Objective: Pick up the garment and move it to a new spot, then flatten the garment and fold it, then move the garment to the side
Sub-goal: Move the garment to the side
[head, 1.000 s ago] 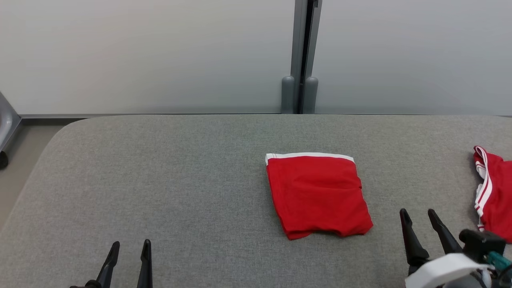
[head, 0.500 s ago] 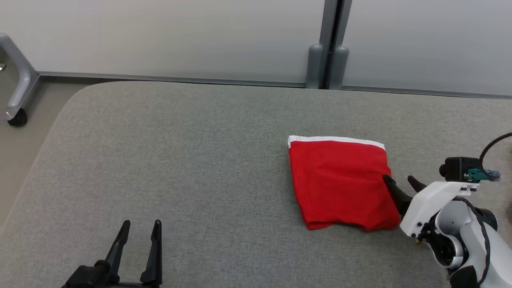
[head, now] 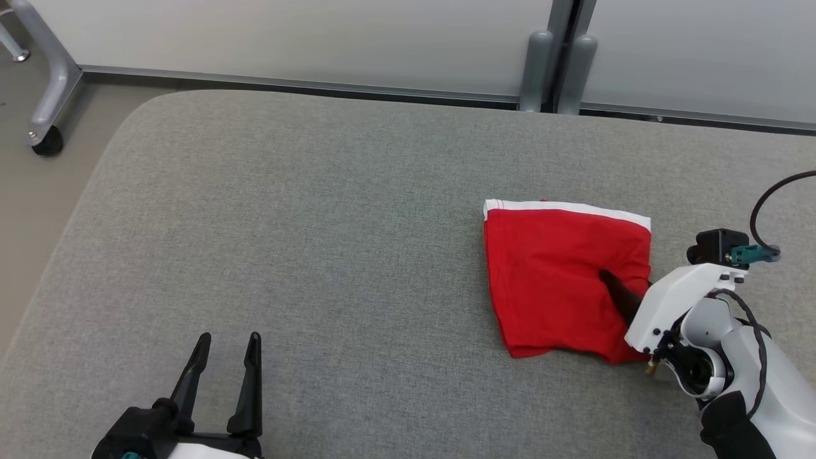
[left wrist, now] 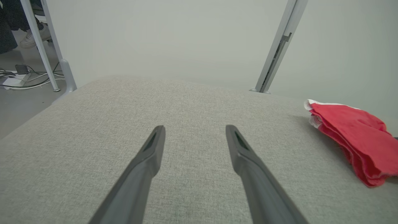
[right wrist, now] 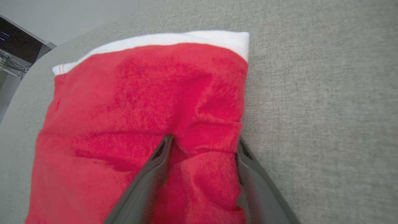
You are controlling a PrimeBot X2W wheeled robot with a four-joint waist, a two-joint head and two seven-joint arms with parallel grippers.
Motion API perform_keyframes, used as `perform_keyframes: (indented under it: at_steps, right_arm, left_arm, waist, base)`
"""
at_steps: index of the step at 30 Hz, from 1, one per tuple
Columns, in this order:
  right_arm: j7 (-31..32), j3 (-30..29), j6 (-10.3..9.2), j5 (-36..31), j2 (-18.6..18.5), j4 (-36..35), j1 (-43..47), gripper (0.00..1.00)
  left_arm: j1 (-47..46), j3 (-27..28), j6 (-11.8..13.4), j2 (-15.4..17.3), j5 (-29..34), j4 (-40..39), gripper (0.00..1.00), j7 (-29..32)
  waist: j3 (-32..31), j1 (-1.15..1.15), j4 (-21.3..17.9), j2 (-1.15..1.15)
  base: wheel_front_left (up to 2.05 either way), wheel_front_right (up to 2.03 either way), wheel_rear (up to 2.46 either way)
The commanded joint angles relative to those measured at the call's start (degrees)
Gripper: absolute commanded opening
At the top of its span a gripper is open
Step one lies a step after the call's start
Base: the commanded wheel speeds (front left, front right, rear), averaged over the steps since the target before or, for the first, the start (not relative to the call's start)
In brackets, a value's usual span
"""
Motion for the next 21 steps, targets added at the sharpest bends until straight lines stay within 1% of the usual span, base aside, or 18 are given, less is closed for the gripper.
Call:
perform_keyframes:
  at_steps: [1, 4, 10, 16, 21]
  right_arm:
    - [-0.3, 0.3, 0.0, 0.9, 0.1, 0.1, -0.2, 0.0]
    - [0.2, 1.6, 0.0, 2.8, -0.5, -1.6, -1.3, 0.0]
    - [-1.5, 2.3, 0.0, 4.5, -4.6, -5.5, -2.7, 0.0]
    - [-1.2, 0.9, 0.0, 4.0, -10.9, -9.8, -5.5, 0.0]
    - [2.2, -1.9, 0.0, 2.3, -15.5, -12.9, -9.2, 0.0]
  left_arm:
    - [-0.8, 0.1, 0.2, 0.2, -0.4, -0.3, 1.0, 0.0]
    - [-1.1, 0.4, 0.3, 0.2, -0.3, -0.4, 1.0, 0.0]
    - [-1.8, 1.4, 0.1, 0.2, 0.6, -1.1, 1.0, 0.0]
    - [-3.4, 2.1, -0.3, 0.2, 2.1, -1.6, 1.0, 0.0]
    - [-5.5, 1.3, -0.5, 1.0, 3.3, -1.7, 1.0, 0.0]
  waist:
    - [0.3, 0.0, -0.6, 0.0]
    - [0.9, 0.0, -2.5, 0.0]
    - [2.4, 0.0, -8.8, 0.0]
    - [4.9, 0.0, -15.5, 0.0]
    - [7.8, 0.0, -18.5, 0.0]
  base:
    - [0.0, 0.0, 0.0]
    - [0.0, 0.0, 0.0]
    - [0.0, 0.0, 0.0]
    - [0.0, 0.0, 0.0]
    - [0.0, 0.0, 0.0]
